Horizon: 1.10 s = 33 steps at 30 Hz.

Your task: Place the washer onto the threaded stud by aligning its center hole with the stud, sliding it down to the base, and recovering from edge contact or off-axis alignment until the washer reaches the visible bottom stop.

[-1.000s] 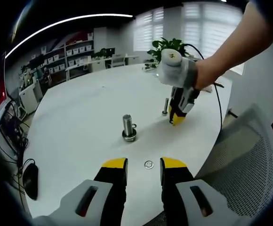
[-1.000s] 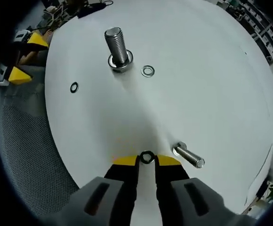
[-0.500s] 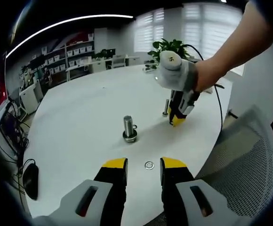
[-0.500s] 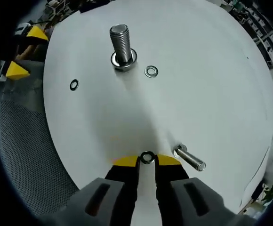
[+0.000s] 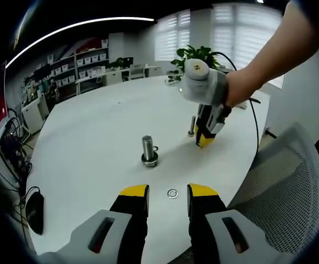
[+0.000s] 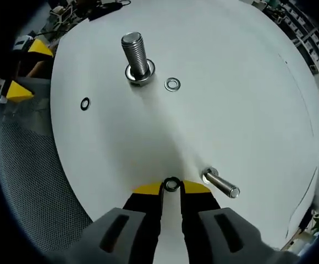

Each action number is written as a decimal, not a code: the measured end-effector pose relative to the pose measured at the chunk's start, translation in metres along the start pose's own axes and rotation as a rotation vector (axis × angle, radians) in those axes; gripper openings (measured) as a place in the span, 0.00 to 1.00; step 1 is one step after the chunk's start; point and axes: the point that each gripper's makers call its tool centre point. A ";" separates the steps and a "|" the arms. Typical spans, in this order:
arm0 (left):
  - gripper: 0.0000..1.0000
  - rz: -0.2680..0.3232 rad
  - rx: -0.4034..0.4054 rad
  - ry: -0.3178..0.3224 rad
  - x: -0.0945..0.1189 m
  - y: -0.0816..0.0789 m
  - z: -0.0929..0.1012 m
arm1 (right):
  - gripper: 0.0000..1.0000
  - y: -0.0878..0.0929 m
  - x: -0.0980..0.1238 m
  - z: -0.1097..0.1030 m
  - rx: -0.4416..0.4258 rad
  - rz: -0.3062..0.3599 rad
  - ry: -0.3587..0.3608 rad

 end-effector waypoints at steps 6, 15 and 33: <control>0.26 0.004 0.000 -0.001 0.001 -0.001 -0.001 | 0.14 0.000 0.000 -0.001 0.000 0.007 0.016; 0.26 0.008 0.007 -0.008 0.003 -0.001 -0.002 | 0.14 0.002 0.002 -0.002 -0.035 0.066 0.025; 0.26 0.003 0.005 0.001 0.001 0.000 0.001 | 0.14 0.009 0.013 -0.006 -0.070 0.111 -0.001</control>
Point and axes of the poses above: the point that each gripper's makers call its tool centre point, and the gripper's own axes: x roughly backward along the fingers, z roughly to its right, y roughly out of its underside, and after that the axes turned 14 degrees about -z, right-handed
